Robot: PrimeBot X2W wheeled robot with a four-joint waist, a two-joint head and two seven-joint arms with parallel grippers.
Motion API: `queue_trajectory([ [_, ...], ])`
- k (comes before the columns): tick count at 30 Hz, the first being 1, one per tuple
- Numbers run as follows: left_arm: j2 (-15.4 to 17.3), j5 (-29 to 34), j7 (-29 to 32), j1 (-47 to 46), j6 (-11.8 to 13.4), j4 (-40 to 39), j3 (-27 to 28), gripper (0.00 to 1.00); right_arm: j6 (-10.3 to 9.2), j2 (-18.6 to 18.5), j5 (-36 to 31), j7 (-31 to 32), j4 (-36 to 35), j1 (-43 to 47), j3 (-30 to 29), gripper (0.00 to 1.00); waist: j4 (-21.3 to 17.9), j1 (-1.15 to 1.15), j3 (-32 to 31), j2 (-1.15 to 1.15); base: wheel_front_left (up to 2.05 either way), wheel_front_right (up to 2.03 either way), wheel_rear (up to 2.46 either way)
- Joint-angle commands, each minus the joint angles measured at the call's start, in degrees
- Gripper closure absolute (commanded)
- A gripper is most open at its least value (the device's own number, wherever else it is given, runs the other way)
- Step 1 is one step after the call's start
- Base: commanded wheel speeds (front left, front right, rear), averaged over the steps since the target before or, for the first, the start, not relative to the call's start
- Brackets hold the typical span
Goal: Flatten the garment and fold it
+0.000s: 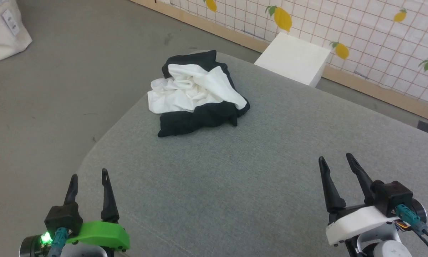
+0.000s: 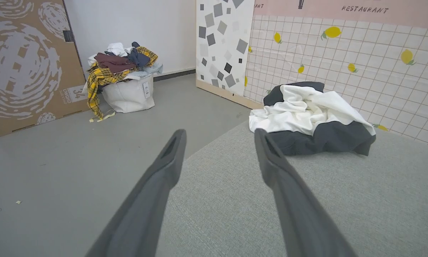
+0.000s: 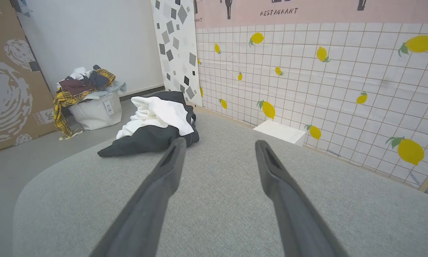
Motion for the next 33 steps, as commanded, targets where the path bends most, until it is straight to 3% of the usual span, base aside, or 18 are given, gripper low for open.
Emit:
queue_trajectory([
  [1,0.7,-0.4,-0.6,0.9,0.6,-0.1,-0.2,0.00,-0.09,0.1,0.4,-0.5,0.3,-1.2,0.1,0.00,0.6,0.00,0.1,0.00,0.00,0.00,0.00],
  [8,1.6,-2.2,-1.0,-0.5,1.0,-0.4,-0.4,0.00,-0.10,0.1,0.3,-0.5,-0.3,-2.2,0.8,0.00,0.8,0.00,2.3,0.00,0.00,0.00,0.00],
  [16,3.2,-7.4,2.4,-10.5,-2.1,-0.1,2.4,0.00,-0.10,0.1,-2.1,1.3,-3.5,-6.1,2.1,0.00,-7.1,0.00,12.5,0.00,0.00,0.00,0.00],
  [22,6.3,-10.5,12.0,-25.7,-3.4,0.7,3.5,0.00,-0.10,0.1,-5.1,2.1,-5.9,-9.7,1.9,0.00,-14.2,0.00,23.0,0.00,0.00,0.00,0.00],
  [28,11.4,-14.9,27.3,-40.6,-5.3,6.6,4.2,0.00,-0.10,0.1,-5.6,1.2,-5.9,-12.7,2.6,0.00,-21.4,0.00,30.5,0.00,0.00,0.00,0.00],
  [33,14.2,-19.1,38.0,-48.7,-3.7,11.4,6.6,0.00,-0.10,0.1,-4.1,-0.5,-4.9,-15.2,3.9,0.00,-27.3,0.00,34.3,0.00,0.00,0.00,0.00],
])
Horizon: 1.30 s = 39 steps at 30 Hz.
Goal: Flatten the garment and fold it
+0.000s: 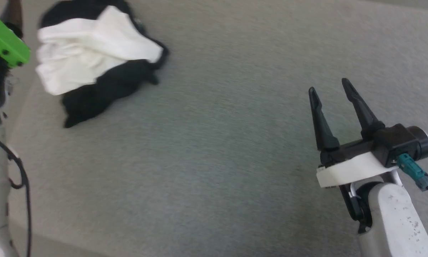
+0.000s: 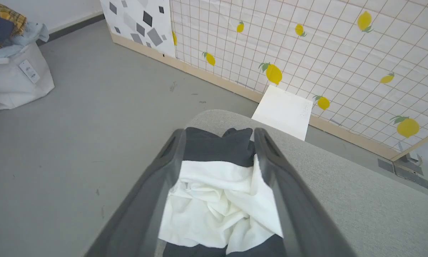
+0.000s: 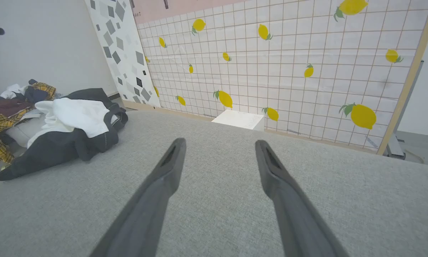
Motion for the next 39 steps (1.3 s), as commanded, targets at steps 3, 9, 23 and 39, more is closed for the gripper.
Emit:
queue_trajectory([
  [3,2.3,-1.6,5.5,-2.0,1.3,2.0,1.0,0.00,-0.09,0.0,1.5,-1.5,0.9,-2.0,0.7,0.00,-15.2,-0.01,13.1,-0.01,0.00,0.00,0.00],
  [9,3.9,-4.5,14.0,-0.6,6.1,3.9,3.7,0.00,-0.09,0.0,3.0,-3.2,1.6,-3.7,1.5,0.00,-18.8,-0.01,16.5,-0.01,0.00,0.00,0.00],
  [23,10.3,-1.4,19.1,18.1,14.1,0.2,7.5,1.00,-0.09,0.0,5.7,-5.8,6.6,-3.4,0.8,0.00,-20.7,-0.01,9.7,-0.01,0.00,0.00,0.00],
  [39,17.4,13.5,-23.1,2.8,0.9,4.5,0.5,1.00,-0.09,0.0,6.9,-5.8,10.7,3.8,-1.7,0.00,-19.1,-0.01,-13.7,-0.01,0.00,0.00,0.00],
])
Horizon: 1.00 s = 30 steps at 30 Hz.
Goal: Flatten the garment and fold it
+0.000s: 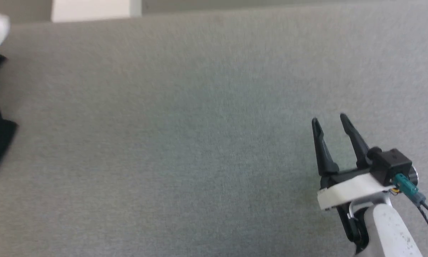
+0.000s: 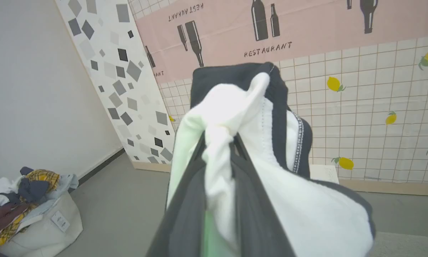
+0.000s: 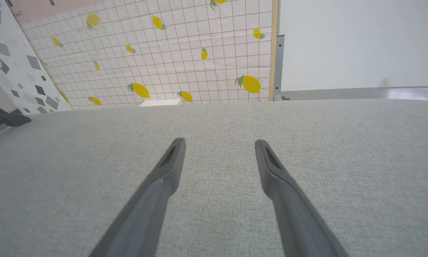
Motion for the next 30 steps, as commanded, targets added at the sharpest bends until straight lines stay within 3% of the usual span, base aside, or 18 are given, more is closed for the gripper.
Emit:
queue_trajectory([
  [1,0.2,1.2,-1.1,-2.8,-1.5,-0.1,-1.7,1.00,-0.10,0.0,0.5,-0.2,0.2,1.0,-0.3,0.00,1.4,0.00,-10.0,0.00,0.00,0.00,0.00],
  [4,-1.5,1.9,-1.7,-7.2,-4.8,-0.2,-5.7,1.00,-0.10,0.0,0.8,0.0,0.1,2.4,-1.1,0.00,0.5,0.00,-11.7,0.00,0.00,0.00,0.00],
  [8,-7.7,1.0,-1.8,-12.6,-8.2,-1.5,-11.2,1.00,-0.10,0.0,0.6,0.8,-0.4,3.7,-2.0,0.00,-1.2,0.00,-13.0,0.00,0.00,0.00,0.00],
  [15,-19.3,-0.9,0.3,-14.6,-9.7,-6.4,-19.4,1.00,-0.10,0.0,0.5,1.9,-1.7,4.1,-1.8,0.00,-4.7,0.00,-13.1,0.00,0.00,0.00,0.00],
  [21,-26.2,-2.3,2.9,-10.0,-12.0,-5.8,-27.5,1.00,-0.10,0.0,0.5,2.7,-2.4,4.4,-1.5,0.00,-7.4,0.00,-12.7,0.00,0.00,0.00,0.00],
  [30,-33.5,-7.6,10.8,5.8,-14.5,8.8,-37.9,1.00,-0.10,0.0,0.4,3.6,-3.1,5.0,-1.5,0.00,-9.7,0.00,-12.4,0.00,0.00,0.00,0.00],
])
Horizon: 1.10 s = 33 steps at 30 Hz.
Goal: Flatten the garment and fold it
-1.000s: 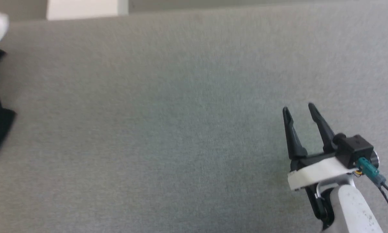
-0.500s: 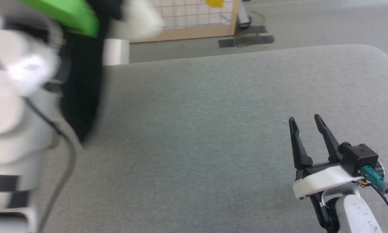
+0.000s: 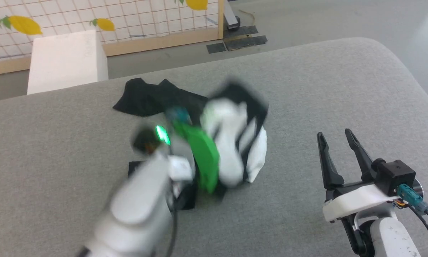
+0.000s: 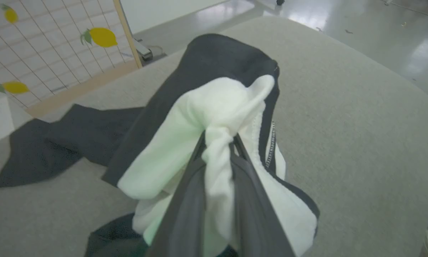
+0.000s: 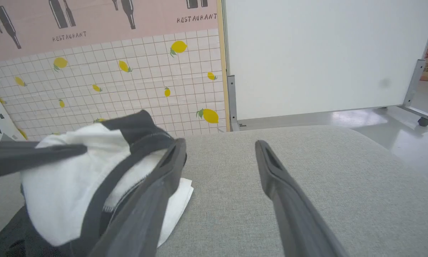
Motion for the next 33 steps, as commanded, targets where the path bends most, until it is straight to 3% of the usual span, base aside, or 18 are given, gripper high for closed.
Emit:
queue_trajectory([
  [1,-0.9,-1.5,1.7,2.4,-0.6,2.1,-1.0,1.00,-0.09,0.0,0.1,0.2,-0.4,0.6,0.1,0.00,-0.3,0.01,0.1,0.00,0.00,0.00,0.00],
  [5,-2.5,-4.5,7.7,6.5,-1.1,8.1,-3.2,0.99,-0.09,0.0,0.4,0.4,-0.4,0.9,0.7,0.00,-0.4,0.01,-0.1,0.00,0.00,0.00,0.00],
  [6,-2.7,-5.1,9.3,7.3,-1.2,9.1,-3.7,0.22,-0.09,0.0,0.4,0.5,-0.4,0.9,0.9,0.00,-0.3,0.01,-0.2,0.00,0.00,0.00,0.00],
  [7,-2.9,-5.8,10.4,7.9,-1.2,9.7,-3.9,0.00,-0.09,0.0,0.5,0.5,-0.4,1.0,0.9,0.00,-0.1,0.01,-0.3,0.00,0.00,0.00,0.00],
  [10,-3.2,-7.5,10.3,8.8,-1.6,8.6,-3.4,0.00,-0.09,0.0,0.5,0.5,-0.3,1.3,1.1,0.00,0.6,0.01,-0.7,0.00,0.00,0.00,0.00],
  [15,-1.5,-6.5,-2.4,9.8,0.2,1.4,1.0,0.00,-0.09,0.0,0.0,1.0,-0.8,1.6,0.8,0.00,2.0,0.01,-1.5,0.00,0.00,0.00,0.00],
  [19,0.6,-4.7,-17.9,12.5,5.8,-5.8,8.2,0.00,-0.09,0.0,-0.3,1.4,-1.6,1.8,0.4,0.00,3.4,0.01,-1.9,0.00,0.00,0.00,0.00],
  [22,2.6,-3.4,-25.0,14.9,9.0,-9.2,12.4,0.00,-0.09,0.0,-0.4,1.6,-2.2,2.1,0.1,0.00,4.6,0.01,-1.9,0.00,0.00,0.00,0.00],
  [27,6.0,0.6,-27.5,19.9,11.4,-14.9,18.1,0.00,-0.09,0.0,-0.3,1.9,-2.8,2.3,0.2,0.00,6.2,0.01,-1.7,0.00,0.00,0.00,0.00],
  [33,6.5,5.8,-27.6,27.4,10.1,-20.9,24.1,0.00,-0.09,0.0,-0.6,2.2,-3.3,2.2,0.0,0.00,7.9,0.01,-1.0,0.00,0.00,0.00,0.00],
])
